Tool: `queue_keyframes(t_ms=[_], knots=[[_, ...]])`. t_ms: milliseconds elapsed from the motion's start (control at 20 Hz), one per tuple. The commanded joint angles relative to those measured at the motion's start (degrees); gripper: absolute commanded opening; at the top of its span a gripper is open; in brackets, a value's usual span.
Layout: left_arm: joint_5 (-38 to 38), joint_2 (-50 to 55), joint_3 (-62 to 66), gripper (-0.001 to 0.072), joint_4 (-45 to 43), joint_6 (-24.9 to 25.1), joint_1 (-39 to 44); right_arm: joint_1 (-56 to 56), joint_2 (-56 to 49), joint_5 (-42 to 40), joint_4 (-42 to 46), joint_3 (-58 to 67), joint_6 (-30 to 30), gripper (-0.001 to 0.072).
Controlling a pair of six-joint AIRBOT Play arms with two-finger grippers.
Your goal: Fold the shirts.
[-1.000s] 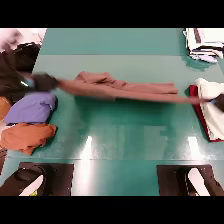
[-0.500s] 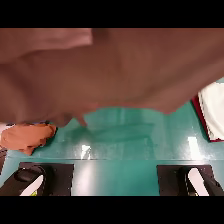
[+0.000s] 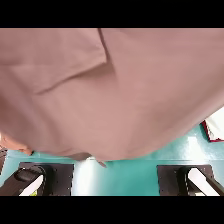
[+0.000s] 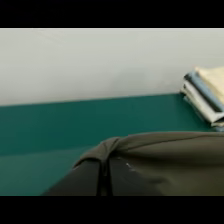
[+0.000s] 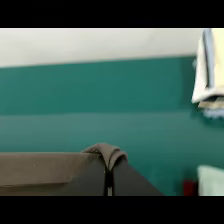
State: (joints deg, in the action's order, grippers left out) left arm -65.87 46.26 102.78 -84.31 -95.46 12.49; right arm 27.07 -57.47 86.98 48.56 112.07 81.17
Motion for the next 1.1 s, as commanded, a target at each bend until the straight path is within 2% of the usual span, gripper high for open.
queue_keyframes(t_ms=[0, 100, 200, 300, 450, 500, 650, 750, 850, 950, 1050], knots=[[3.5, 4.0, -16.4, 0.0025, -2.3, -1.9, 0.0, -5.3, -5.8, 2.3, 7.2, -7.6, 0.9, 0.0015], [6.4, 9.0, -22.4, 0.0025, -2.3, -2.3, 0.0, -12.0, -11.2, 2.8, 15.5, -12.4, 1.1, 0.0015], [9.6, 16.8, -24.3, 0.0025, -2.3, -2.2, -0.2, -17.8, -18.1, 1.9, 20.1, -16.6, 1.2, 0.0015], [12.9, 24.7, -24.3, 0.0025, -0.5, -2.2, -1.9, -20.9, -25.2, -0.7, 20.4, -18.9, 1.3, 0.0015], [22.8, 34.1, -24.3, 0.0024, 6.3, -1.1, -7.2, -22.6, -34.7, -7.5, 20.0, -17.2, 1.3, 0.0015], [25.7, 36.0, -24.3, 0.0025, 9.7, 0.5, -8.9, -22.9, -37.3, -9.2, 20.0, -15.3, 1.3, 0.0015], [29.3, 39.4, -24.3, 0.0025, 22.0, 10.3, -12.3, -22.9, -42.8, -12.7, 19.3, -8.3, 1.3, 0.0016], [28.2, 39.7, -24.3, 0.0025, 23.9, 13.6, -13.0, -22.9, -44.3, -13.3, 18.6, -4.9, 1.3, 0.0015], [23.5, 39.6, -24.2, 0.0025, 23.6, 16.0, -13.0, -22.9, -43.4, -12.3, 19.1, -5.3, 1.2, 0.0015], [15.8, 39.7, -24.3, 0.0025, 22.8, 17.2, -13.0, -22.9, -40.8, -12.1, 19.2, -10.2, 1.2, 0.0015], [11.3, 39.7, -25.5, 0.0025, 22.3, 19.3, -13.0, -22.9, -38.0, -13.6, 19.2, -17.6, 1.2, 0.0016]])
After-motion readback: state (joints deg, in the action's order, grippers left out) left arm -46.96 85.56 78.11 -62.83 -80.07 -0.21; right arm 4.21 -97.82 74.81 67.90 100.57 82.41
